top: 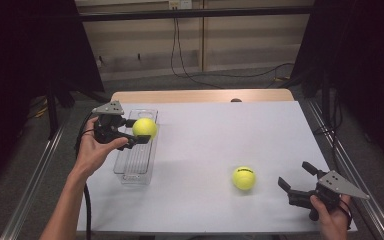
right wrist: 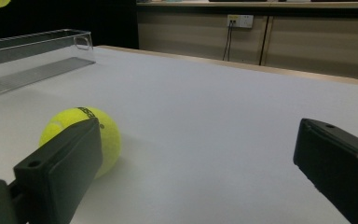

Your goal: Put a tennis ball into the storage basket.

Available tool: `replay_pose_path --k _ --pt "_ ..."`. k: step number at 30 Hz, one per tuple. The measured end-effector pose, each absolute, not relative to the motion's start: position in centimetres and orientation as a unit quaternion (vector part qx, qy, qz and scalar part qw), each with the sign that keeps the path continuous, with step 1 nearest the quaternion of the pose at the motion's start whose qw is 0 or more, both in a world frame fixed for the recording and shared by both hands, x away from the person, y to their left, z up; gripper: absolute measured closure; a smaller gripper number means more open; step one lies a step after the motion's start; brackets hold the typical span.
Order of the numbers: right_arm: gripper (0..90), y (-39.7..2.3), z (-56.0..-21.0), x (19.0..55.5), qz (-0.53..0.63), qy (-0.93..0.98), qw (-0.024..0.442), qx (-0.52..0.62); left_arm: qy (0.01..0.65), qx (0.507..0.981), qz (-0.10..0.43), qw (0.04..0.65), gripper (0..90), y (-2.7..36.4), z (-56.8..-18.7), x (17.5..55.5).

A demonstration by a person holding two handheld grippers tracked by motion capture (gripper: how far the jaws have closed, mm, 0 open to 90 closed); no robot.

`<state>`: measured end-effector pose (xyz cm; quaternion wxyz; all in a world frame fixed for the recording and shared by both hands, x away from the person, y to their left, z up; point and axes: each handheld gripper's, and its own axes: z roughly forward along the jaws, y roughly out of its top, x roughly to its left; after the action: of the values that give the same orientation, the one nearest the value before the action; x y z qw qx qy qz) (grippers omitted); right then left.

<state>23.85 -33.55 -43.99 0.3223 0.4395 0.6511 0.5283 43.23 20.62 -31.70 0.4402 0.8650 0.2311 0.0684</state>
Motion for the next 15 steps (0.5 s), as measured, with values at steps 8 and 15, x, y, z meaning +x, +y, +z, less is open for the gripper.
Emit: replay_pose_path --k 8,15 --pt "0.8 -33.52 -43.98 23.85 0.528 0.652 0.322 0.439 0.245 0.879 0.066 0.403 27.0 21.43 -32.03 43.68" --pt "0.8 -33.53 -44.00 23.89 0.527 0.652 0.322 0.440 0.248 0.888 0.064 0.382 27.0 21.55 -32.30 43.85"
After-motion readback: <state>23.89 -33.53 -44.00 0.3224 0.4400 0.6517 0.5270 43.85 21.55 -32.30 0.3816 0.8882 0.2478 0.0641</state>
